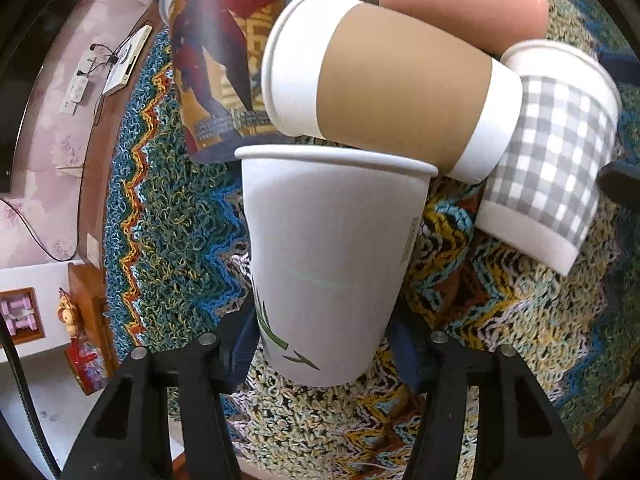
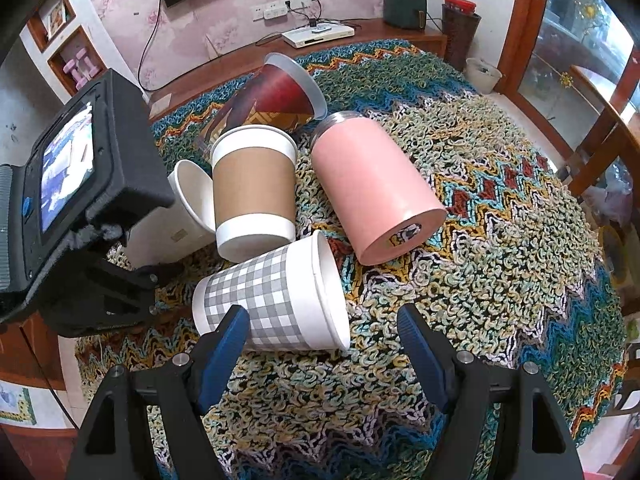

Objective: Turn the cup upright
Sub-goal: 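Lift the white cup with the left gripper and rotate it rim-up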

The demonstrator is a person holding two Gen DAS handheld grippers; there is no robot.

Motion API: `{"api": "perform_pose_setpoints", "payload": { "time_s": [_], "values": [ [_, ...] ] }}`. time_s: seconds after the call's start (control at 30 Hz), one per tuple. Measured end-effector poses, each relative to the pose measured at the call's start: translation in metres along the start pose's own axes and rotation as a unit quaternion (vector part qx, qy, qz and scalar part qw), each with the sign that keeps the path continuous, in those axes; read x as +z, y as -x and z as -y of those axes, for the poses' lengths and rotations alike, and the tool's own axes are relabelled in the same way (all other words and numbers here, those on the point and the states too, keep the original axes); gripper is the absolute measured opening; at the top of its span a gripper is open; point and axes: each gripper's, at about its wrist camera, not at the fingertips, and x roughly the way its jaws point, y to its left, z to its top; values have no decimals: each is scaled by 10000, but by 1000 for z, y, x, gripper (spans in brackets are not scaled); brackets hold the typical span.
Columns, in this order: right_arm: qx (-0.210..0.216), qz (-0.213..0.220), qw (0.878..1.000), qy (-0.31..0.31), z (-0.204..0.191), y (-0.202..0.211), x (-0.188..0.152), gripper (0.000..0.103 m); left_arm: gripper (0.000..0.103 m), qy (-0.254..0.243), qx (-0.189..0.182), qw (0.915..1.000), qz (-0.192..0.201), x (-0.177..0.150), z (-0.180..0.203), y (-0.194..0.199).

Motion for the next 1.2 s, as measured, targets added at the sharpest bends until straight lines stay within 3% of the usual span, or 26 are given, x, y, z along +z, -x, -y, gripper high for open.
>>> {"api": "perform_pose_setpoints", "payload": {
  "time_s": [0.43,0.6,0.7,0.8,0.9,1.03,1.2],
  "values": [
    [32,8,10000,56,7,4,1,77,61,853,140,9953,447,-25,1,34],
    [57,39,9998,165,9,13,-1,77,61,1460,107,9875,587,-35,16,49],
    [87,75,9996,250,12,21,-2,77,61,1930,83,9787,693,-41,25,60],
    [129,102,9993,337,17,29,-5,77,61,2465,45,9658,801,-49,37,70],
    [167,105,9986,487,23,36,-7,77,61,3135,-110,9462,796,-57,51,78],
    [213,71,9974,683,38,45,-14,77,60,4086,-635,9083,636,-67,78,81],
    [270,-22,9944,1024,55,52,-25,77,61,4902,-1078,8638,429,-66,124,87]
  ]
}}
